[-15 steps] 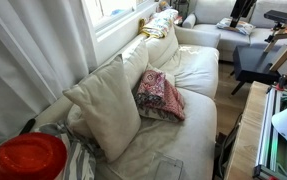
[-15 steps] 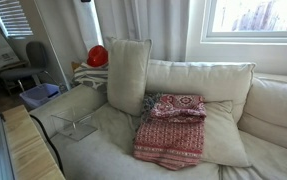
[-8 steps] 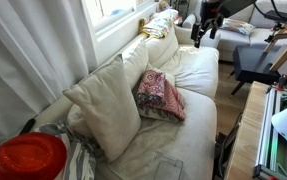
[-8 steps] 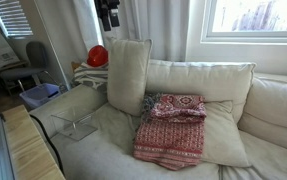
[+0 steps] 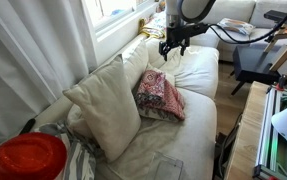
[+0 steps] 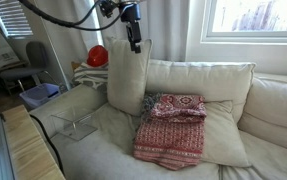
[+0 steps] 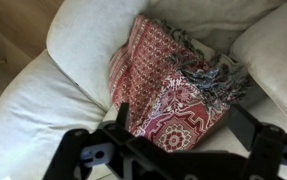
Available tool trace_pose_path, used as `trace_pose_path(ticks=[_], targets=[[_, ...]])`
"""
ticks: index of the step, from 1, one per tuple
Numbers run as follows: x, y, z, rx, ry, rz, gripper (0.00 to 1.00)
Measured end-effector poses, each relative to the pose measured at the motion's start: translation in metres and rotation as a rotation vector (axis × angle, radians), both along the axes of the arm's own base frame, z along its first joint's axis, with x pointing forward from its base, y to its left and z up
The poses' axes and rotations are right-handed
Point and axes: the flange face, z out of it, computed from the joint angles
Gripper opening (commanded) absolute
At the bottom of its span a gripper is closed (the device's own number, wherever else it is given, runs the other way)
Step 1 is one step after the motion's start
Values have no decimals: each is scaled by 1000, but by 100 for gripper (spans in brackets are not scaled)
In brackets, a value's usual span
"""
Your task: Move the red blanket forwards then place the pillow upright
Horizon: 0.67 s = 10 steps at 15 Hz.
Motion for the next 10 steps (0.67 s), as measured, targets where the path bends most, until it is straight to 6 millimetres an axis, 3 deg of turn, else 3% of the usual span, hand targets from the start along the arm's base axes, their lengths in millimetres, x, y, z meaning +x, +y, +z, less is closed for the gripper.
trace_pose_path(ticks=[5,10], targets=[[78,-8,-46,24,-27,-37,100],[93,-6,-51,31,-37,-39,100]])
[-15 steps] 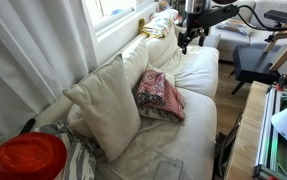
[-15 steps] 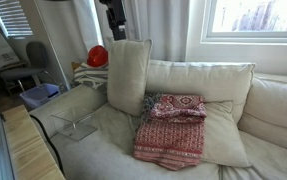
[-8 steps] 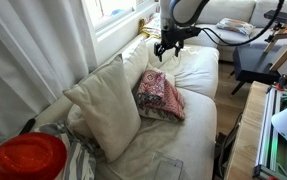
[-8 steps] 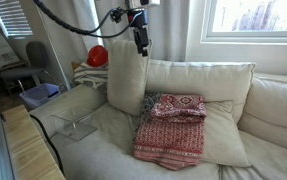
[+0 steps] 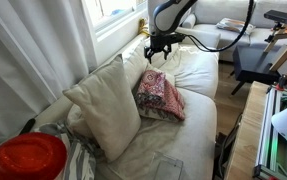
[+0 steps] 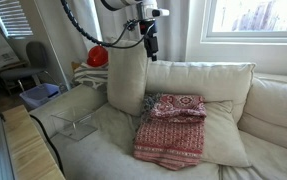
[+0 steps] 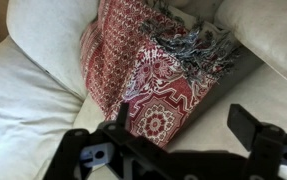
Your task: Move the red blanket forwards then place the pillow upright
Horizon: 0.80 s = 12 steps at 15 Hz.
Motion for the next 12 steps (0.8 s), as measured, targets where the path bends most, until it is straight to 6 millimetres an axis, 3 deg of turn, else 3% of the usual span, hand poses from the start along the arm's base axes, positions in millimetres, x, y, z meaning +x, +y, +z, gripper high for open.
trace_pose_path(ticks=[6,8,12], targets=[[1,1,-5,15,6,-13,100],[8,6,-28,52,30,-26,100],[31,13,-100,131,64,-32,100]])
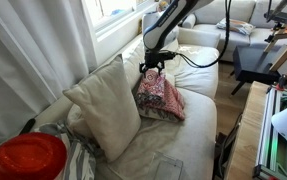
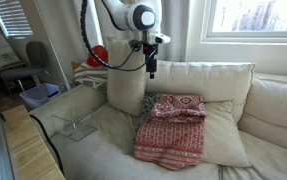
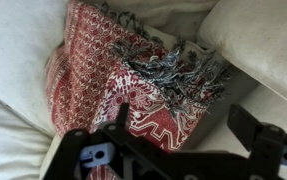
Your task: Move the red blanket forwards then place the pillow upright
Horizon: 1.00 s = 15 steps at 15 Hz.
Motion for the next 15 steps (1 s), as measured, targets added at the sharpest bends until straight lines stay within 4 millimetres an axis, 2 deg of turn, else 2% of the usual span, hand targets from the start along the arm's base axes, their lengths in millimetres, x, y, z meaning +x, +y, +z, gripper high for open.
trace_pose_path(ticks=[3,7,10,15], targets=[[22,-4,-48,39,-32,-26,100],[48,-8,-96,46,-58,-59,100],[62,-8,-120,23,-81,-71,100],[77,-1,-149,-27,-98,-88,100]])
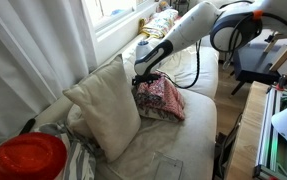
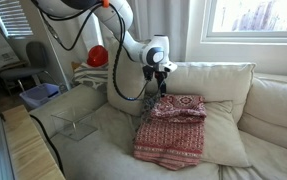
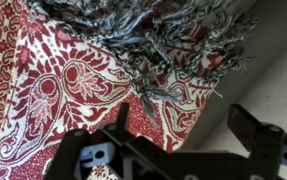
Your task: Move the red blanket forwards then place the pillow upright
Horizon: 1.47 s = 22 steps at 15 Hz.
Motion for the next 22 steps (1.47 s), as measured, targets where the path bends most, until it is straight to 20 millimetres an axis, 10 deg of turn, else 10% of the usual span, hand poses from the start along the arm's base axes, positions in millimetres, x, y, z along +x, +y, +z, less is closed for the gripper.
trace_pose_path(ticks=[4,5,16,22], targets=[[0,1,-26,-51,35,7,96],[0,2,-31,-61,39,8,74],[3,11,-38,-71,46,-9,5],[3,-5,-25,-79,140,-44,3]])
